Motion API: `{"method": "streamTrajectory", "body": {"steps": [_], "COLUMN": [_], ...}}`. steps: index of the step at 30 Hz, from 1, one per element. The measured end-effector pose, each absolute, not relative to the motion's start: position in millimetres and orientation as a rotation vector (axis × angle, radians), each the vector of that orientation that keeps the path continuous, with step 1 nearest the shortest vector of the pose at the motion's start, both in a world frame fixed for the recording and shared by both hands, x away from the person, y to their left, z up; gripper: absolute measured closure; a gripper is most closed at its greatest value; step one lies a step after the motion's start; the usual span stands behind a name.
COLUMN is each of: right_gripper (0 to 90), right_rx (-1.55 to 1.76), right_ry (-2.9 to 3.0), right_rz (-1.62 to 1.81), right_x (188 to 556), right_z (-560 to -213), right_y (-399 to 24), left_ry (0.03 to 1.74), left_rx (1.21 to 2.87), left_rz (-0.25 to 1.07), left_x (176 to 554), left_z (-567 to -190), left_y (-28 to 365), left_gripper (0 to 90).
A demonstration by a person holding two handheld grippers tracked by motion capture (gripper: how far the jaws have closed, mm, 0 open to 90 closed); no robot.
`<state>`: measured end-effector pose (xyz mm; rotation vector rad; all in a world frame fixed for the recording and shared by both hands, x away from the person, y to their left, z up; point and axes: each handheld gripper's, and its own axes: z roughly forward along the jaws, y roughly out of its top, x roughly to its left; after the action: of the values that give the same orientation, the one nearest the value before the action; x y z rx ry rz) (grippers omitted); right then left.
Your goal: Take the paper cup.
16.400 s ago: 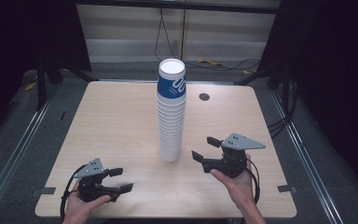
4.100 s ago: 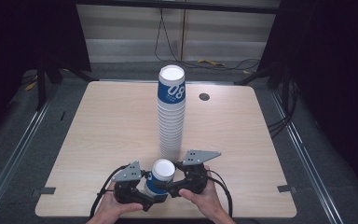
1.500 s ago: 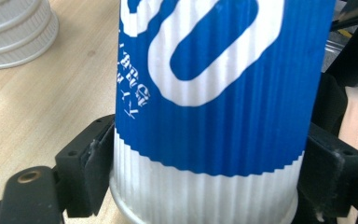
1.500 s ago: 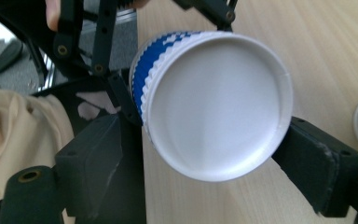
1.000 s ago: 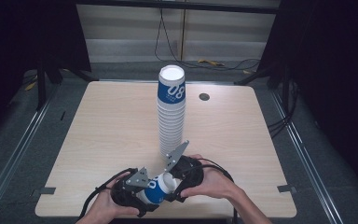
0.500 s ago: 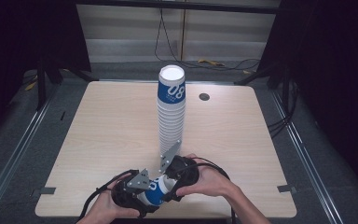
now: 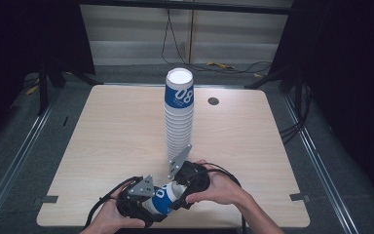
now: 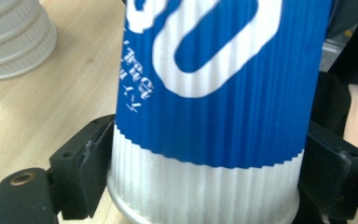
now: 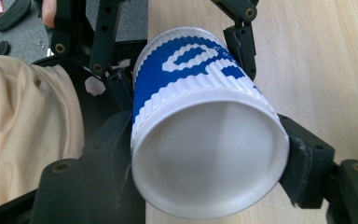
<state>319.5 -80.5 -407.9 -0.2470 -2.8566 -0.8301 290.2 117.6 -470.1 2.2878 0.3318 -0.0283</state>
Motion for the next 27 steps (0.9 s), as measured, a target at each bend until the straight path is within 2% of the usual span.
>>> {"method": "streamTrajectory", "body": {"steps": [16, 27], "right_gripper": [28.9, 28.9], "right_rx": [-0.243, -0.285], "right_ry": [-2.861, -2.894], "right_rz": [-0.816, -0.779], "right_x": [320, 319], "right_z": [-409, -410], "right_y": [-80, -85], "left_ry": [0.316, 0.354], "left_rx": [2.235, 2.093], "left_rz": [-0.012, -0.002], "left_x": [287, 292], "left_z": [-466, -457], "left_y": [120, 131], "left_gripper": [16.1, 15.7]}}
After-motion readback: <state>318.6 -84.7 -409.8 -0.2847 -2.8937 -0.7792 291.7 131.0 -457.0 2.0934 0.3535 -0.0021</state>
